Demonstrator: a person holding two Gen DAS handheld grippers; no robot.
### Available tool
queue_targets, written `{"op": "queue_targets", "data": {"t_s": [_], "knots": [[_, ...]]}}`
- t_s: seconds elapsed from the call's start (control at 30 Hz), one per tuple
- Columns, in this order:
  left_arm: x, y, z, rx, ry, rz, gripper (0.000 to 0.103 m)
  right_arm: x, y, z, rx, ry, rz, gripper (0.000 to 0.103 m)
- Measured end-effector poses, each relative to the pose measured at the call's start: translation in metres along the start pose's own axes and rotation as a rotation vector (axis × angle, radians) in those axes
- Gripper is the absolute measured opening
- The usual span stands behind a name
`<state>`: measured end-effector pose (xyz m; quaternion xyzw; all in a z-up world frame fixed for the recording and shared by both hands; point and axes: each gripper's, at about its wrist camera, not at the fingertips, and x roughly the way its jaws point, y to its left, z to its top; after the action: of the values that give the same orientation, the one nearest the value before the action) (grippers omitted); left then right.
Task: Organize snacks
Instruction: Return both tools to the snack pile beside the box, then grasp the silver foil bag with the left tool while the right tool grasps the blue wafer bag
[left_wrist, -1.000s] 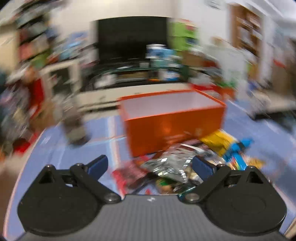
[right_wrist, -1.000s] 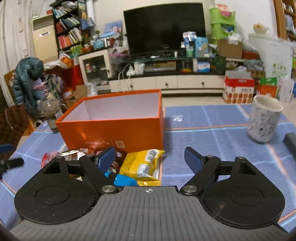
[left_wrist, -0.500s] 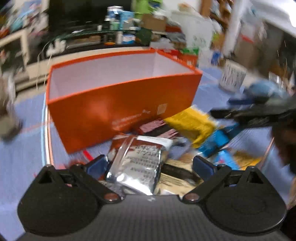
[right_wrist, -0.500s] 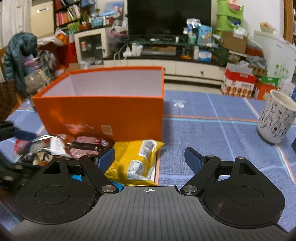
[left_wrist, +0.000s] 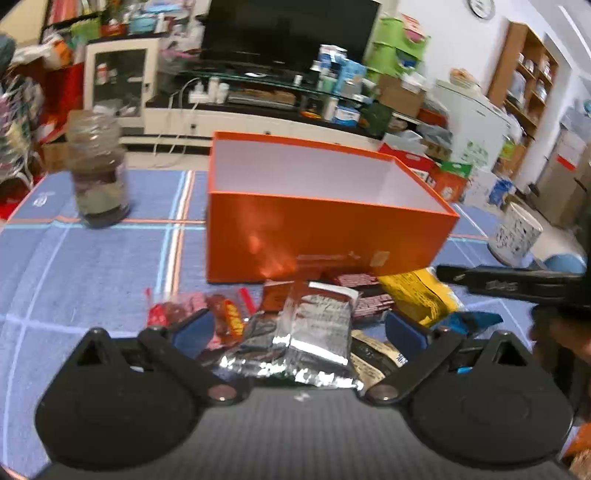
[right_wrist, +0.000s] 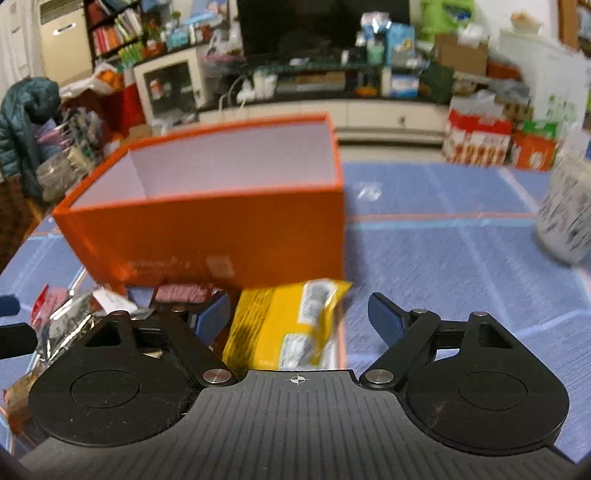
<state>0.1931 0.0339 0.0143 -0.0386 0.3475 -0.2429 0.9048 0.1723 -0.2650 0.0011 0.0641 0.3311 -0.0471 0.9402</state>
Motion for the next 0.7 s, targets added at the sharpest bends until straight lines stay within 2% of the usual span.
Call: {"op": "queue_targets", "data": {"t_s": [0.13,0.37,0.47,0.53,0.6,0.7], "knots": [[0.003,0.009,0.004,-0.012,-0.012,0.016,0.097,-0.037,-0.011,-0.001,-0.063,-0.085,-0.030,0.078],[0.015,0.004,0.004,-0.009,0.004,0.025,0.097,-0.057,-0.040,-0.015,0.022,-0.053,0.029,0.079],[0.019,-0.006,0.004,0.019,0.005,0.010,0.097,-0.058,-0.023,-0.022,-0.014,-0.053,0.098,0.081],[0.022,-0.013,0.004,0.038,0.007,0.009,0.097,-0.055,0.000,-0.030,-0.107,-0.044,0.082,0.087],[0.025,-0.016,0.003,0.053,0.010,0.006,0.097,-0.051,0.016,-0.039,-0.160,-0.035,0.048,0.087],[0.032,-0.017,0.003,0.052,0.021,0.003,0.097,-0.047,0.027,-0.045,-0.155,-0.033,0.031,0.087]]}}
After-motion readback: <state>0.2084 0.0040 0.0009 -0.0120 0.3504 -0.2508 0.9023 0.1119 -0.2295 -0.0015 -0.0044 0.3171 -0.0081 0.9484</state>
